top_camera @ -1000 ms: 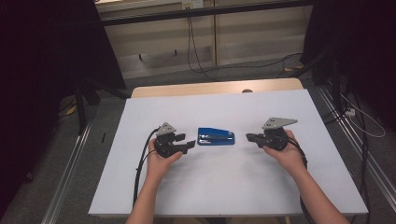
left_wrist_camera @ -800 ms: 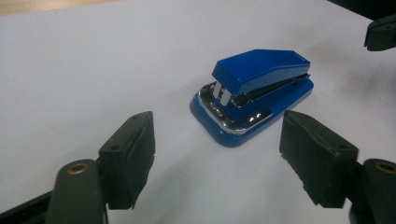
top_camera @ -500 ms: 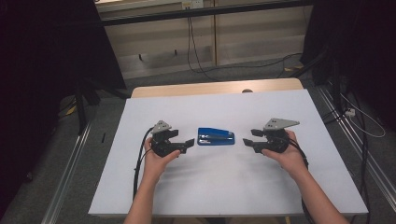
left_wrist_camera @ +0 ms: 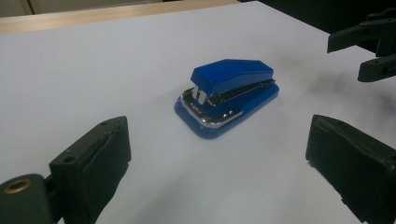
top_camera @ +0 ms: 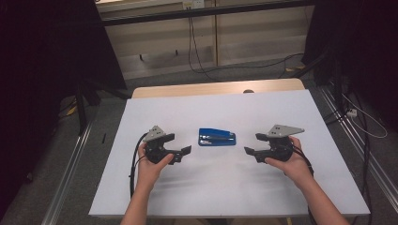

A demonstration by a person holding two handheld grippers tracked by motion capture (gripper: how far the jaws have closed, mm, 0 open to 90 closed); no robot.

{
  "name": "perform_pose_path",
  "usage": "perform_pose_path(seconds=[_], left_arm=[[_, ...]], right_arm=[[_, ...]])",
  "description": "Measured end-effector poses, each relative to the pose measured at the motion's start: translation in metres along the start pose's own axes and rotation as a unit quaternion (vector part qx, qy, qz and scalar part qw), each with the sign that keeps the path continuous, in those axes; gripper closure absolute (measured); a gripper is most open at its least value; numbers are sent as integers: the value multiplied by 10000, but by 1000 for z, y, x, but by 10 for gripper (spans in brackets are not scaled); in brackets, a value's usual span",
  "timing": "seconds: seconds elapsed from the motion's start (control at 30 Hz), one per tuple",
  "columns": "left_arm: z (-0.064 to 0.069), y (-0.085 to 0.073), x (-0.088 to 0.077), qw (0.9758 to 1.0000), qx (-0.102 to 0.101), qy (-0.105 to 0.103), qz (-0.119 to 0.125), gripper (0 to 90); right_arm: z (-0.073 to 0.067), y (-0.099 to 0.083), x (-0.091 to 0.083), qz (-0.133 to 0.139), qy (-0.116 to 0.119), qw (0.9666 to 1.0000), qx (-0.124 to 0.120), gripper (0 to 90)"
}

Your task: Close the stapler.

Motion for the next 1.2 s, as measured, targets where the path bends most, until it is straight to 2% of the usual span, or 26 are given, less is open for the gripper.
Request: perform_pose_path(seconds=[0.23,0.27,0.37,0.47,0.6,0.73,0.83,1.2], left_arm=[[1,-6,-16,10000,28,14,70,62],[1,-7,-18,10000,-1,14,90,62],[2,-10,-24,9999,86,107,46,64],[2,-12,-28,9999,91,67,59,67],[2,-18,-32,9999,140,28,-54,62],[4,-20,-36,9998,193,2,-47,63],[6,-20,-39,9999,157,-49,-5,63],[6,-23,-45,9998,196,-47,-52,64]], right_arm=[[-5,-5,-8,42,-56,10000,16,215],[-5,-6,-9,43,-66,10000,15,211],[-6,-8,-14,52,-46,10000,-2,209],[-6,-10,-19,61,-81,9999,-20,204],[-5,-16,-25,60,-93,9999,28,201],[-5,-22,-31,40,-88,10000,-7,193],[-6,-24,-34,78,-98,9999,24,188],[-7,-31,-47,74,-194,9998,3,184]])
Point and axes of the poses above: each handheld gripper's, and its own axes: x roughly forward along the jaws, y roughly out of its top, z roughly to its right, the point moved 7 cm from there along x, roughly forward along the jaws, and after that the axes turned 5 degrees about -x, right-handed, at the moved point
